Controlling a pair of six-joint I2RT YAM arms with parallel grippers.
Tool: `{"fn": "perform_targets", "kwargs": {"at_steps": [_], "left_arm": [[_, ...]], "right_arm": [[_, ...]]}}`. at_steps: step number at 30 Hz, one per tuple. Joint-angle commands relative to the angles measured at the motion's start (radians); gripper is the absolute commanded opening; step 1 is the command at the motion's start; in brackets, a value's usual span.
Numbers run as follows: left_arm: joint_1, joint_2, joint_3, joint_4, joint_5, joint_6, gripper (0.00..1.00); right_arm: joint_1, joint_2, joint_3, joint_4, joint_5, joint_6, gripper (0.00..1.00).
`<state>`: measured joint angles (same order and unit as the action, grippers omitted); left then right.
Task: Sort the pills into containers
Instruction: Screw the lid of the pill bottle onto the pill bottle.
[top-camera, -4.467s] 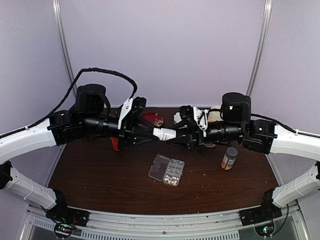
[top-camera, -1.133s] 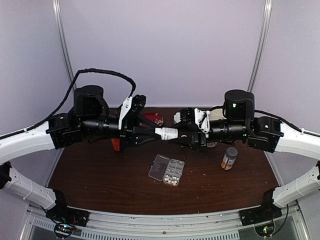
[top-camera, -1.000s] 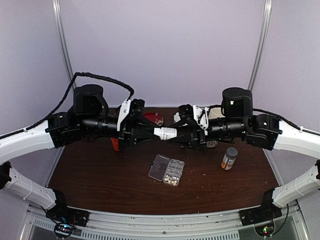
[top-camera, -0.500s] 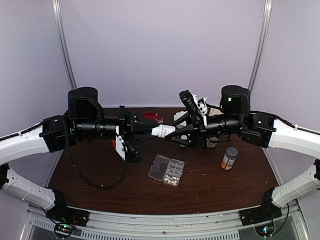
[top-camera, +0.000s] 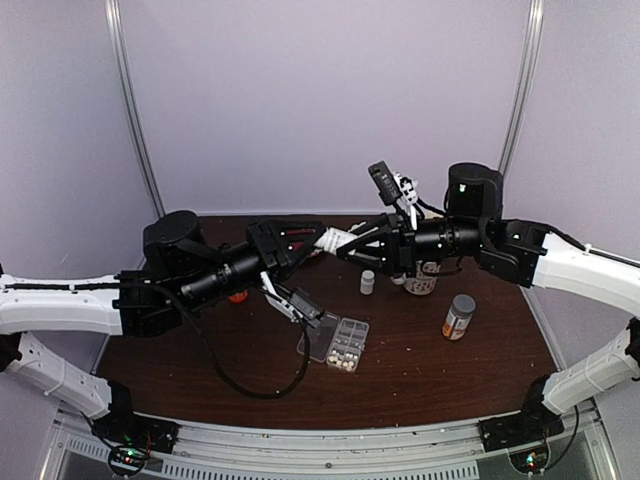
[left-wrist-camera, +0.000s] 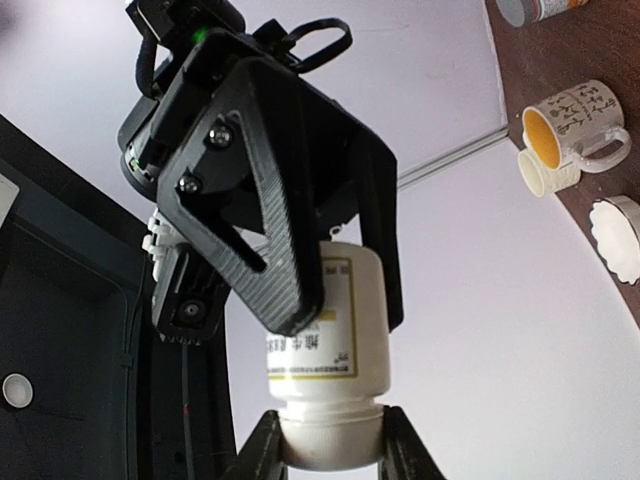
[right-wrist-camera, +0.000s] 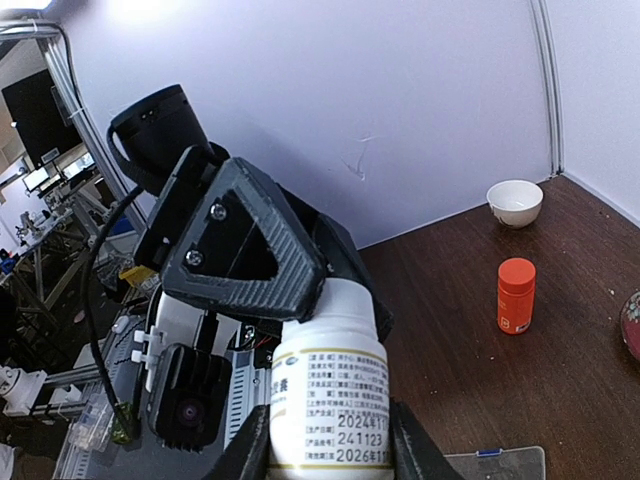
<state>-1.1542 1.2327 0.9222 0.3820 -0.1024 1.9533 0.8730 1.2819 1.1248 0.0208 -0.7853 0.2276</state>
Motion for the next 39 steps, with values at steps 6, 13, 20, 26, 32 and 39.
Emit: {"fn": "perform_targets", "kwargs": {"at_steps": [6, 13, 20, 26, 32, 39], "left_arm": [[0.001, 0.058, -0.039, 0.072, -0.045, 0.017, 0.87], [0.05, -0.065, 0.056, -0.307, 0.25, -0.657, 0.98], [0.063, -0.02, 0.244, -0.412, 0.138, -1.545, 0.98], [0.143, 0.023, 0.355, -0.591, 0.534, -1.803, 0.95], [0.166, 0.0, 0.292, -0.514, 0.657, -1.836, 0.82], [0.167, 0.042, 0.335, -0.528, 0.684, -1.856, 0.67]], "right_arm": [[-0.001, -0.044, 0.043, 0.046, -0.113, 0.027, 0.0], [-0.012, -0.076, 0.06, -0.2, -0.029, -0.239, 0.0], [-0.012, -0.07, 0.088, -0.281, -0.008, -0.428, 0.0], [0.005, -0.114, 0.021, -0.183, 0.079, -0.519, 0.0], [0.026, -0.11, 0.031, -0.181, 0.092, -0.545, 0.0], [0.051, -0.079, 0.076, -0.234, 0.129, -0.586, 0.0]]}}
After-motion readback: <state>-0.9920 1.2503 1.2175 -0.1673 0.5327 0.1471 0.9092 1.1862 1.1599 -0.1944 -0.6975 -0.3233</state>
